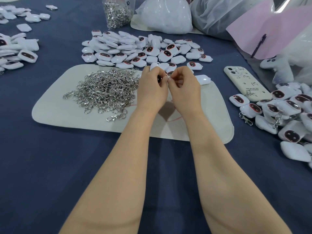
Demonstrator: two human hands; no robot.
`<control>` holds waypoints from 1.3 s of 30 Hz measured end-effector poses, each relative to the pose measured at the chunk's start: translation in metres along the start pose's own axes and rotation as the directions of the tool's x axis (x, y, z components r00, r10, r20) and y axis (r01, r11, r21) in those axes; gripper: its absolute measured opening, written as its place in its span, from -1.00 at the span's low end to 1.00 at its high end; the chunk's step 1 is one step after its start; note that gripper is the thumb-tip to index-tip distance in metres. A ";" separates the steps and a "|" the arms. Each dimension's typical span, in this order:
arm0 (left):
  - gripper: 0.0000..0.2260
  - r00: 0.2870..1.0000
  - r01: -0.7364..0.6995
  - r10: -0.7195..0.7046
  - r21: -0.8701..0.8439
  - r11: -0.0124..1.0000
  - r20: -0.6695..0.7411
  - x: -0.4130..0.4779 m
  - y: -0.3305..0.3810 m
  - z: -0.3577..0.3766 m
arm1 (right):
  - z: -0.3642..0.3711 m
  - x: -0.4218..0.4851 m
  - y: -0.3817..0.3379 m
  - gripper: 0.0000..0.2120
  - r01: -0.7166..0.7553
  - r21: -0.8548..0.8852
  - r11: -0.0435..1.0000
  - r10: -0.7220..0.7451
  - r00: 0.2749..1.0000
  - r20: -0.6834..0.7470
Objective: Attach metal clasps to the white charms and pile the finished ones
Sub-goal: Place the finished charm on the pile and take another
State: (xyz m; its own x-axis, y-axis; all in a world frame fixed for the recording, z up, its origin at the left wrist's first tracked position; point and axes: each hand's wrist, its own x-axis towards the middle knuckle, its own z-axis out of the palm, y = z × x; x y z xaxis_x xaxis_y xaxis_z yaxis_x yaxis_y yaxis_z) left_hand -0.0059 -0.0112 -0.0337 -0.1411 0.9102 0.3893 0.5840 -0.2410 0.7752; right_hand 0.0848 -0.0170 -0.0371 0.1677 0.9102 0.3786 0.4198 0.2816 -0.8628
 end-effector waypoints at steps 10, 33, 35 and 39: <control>-0.93 1.000 0.017 -0.017 -0.041 0.999 0.007 -0.002 0.000 -0.001 | -0.001 -0.003 -0.001 -0.90 0.079 -0.046 0.996 -0.079 0.997 -0.012; -0.79 0.967 0.135 -0.073 -0.248 0.959 0.245 -0.002 0.003 -0.004 | -0.006 0.000 0.005 -0.87 -0.064 -0.037 0.997 0.059 0.990 -0.127; -0.79 0.972 0.115 -0.058 -0.247 0.962 0.229 -0.001 0.001 -0.003 | -0.006 0.000 0.005 -0.87 -0.057 -0.038 0.998 0.051 0.991 -0.127; -0.79 0.977 0.094 -0.048 -0.221 0.971 0.206 -0.001 0.000 -0.001 | -0.006 0.000 0.005 -0.87 -0.053 -0.040 0.998 0.047 0.991 -0.125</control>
State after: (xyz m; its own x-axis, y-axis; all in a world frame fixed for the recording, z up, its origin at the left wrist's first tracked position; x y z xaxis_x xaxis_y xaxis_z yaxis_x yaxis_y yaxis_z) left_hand -0.0070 -0.0119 -0.0337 -0.0015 0.9705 0.2412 0.3774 -0.2228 0.8988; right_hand 0.0919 -0.0174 -0.0391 0.2973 0.8776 0.3760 0.4459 0.2206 -0.8675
